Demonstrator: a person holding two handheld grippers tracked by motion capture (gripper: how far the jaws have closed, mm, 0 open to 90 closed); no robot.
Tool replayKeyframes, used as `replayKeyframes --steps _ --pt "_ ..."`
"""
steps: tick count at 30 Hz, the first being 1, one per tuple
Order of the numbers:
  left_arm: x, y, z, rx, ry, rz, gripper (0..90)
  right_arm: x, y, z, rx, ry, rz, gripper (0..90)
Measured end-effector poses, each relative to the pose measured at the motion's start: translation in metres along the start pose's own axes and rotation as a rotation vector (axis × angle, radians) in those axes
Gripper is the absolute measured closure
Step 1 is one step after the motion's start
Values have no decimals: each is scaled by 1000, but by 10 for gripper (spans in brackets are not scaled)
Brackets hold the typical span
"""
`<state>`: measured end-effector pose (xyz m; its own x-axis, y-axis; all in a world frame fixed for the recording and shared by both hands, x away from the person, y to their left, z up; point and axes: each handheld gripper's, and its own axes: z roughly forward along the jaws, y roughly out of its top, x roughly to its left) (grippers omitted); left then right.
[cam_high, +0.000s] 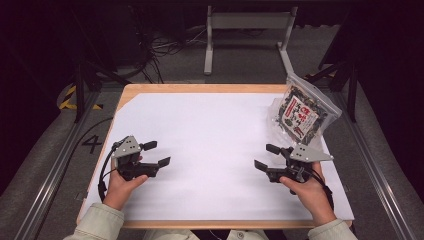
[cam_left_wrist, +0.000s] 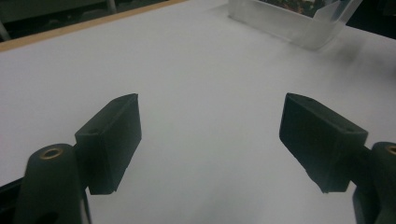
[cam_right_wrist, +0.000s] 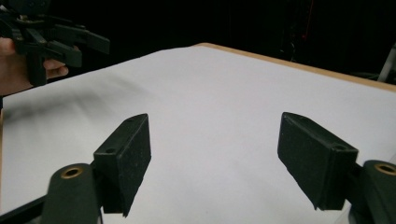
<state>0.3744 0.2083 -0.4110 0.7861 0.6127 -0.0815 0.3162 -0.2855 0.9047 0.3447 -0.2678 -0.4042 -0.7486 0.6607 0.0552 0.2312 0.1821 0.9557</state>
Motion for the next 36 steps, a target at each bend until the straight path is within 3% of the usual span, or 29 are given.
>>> replayKeyframes --steps 5,11,20,28,36 --pt "0 -2 -2 -4 11 -4 213 -1 -11 6 6 -16 13 266" --pt "-3 -3 1 17 11 20 208 1 -22 9 -2 -44 18 293" --pt "-5 -4 5 32 -1 23 200 6 -34 15 46 -58 14 280" --pt "-5 -5 6 41 -5 29 197 6 -36 17 69 -71 10 275" --pt "-4 -5 8 57 -12 2 196 7 -36 17 65 -69 5 275"
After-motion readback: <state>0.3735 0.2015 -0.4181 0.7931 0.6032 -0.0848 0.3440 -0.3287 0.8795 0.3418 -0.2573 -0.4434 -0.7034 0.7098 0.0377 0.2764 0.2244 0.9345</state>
